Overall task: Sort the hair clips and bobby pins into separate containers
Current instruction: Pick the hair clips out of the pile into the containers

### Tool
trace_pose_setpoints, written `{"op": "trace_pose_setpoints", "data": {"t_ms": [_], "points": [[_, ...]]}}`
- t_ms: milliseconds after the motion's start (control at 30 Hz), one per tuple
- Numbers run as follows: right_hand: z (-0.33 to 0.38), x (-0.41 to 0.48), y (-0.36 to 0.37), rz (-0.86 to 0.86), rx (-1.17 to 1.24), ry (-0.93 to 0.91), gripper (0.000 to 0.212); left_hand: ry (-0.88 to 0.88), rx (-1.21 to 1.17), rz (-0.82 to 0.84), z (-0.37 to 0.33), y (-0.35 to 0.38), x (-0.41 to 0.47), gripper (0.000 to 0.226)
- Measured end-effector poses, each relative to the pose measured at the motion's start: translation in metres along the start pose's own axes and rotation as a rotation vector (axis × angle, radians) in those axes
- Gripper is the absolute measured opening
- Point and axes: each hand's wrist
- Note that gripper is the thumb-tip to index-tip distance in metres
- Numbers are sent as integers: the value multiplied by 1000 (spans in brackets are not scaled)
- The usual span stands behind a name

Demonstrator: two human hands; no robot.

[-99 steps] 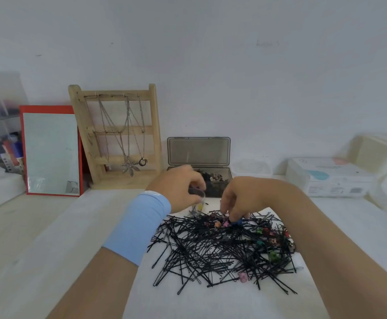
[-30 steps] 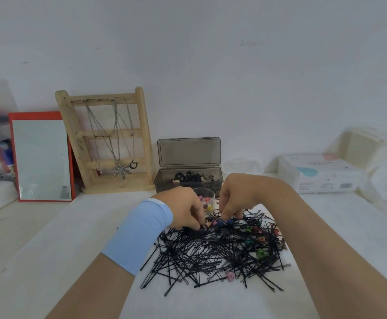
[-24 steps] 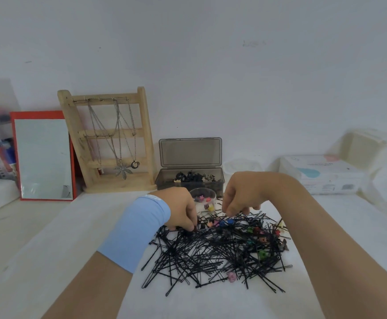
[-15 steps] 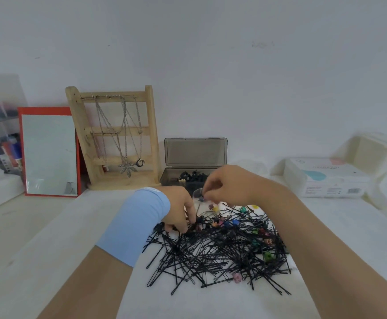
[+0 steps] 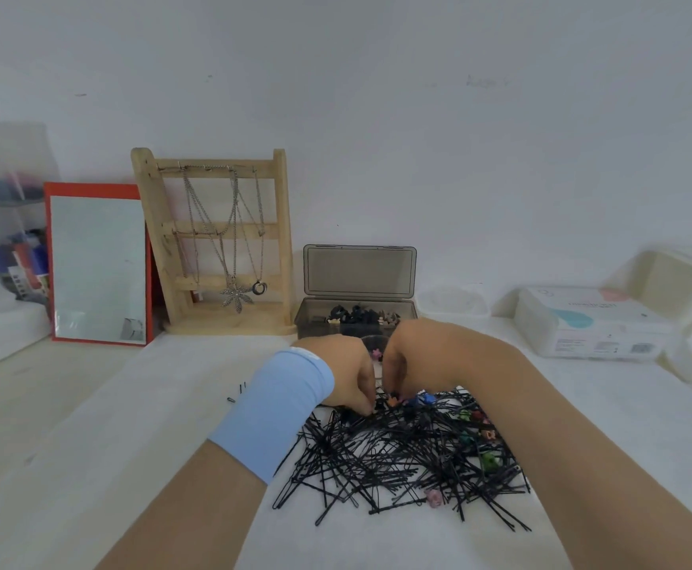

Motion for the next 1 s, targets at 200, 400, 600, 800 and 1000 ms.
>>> {"op": "trace_pose_setpoints", "data": {"t_ms": [200, 400, 600, 800, 1000], "points": [[1, -4, 0, 62, -35, 62, 11, -2, -102, -47, 9, -7, -5, 6], [1, -7, 2, -19, -48, 14, 10, -26, -226, -111, 18, -16, -12, 10], [0, -4, 3, 25, -85, -28, 18, -146, -279, -473, 21, -7, -1, 13], [-3, -6, 1, 31, 3, -42, 10, -92, -221, -391, 17, -2, 2, 7], [-3, -3, 4, 38, 1, -37, 8, 51, -154, -88, -2, -1, 0, 14]]}}
Point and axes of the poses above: each hand's wrist, its own x-axis towards the middle knuckle, its own y-axis out of the palm, z = x × y, and after that the axes turned 12 degrees about x, right-handed
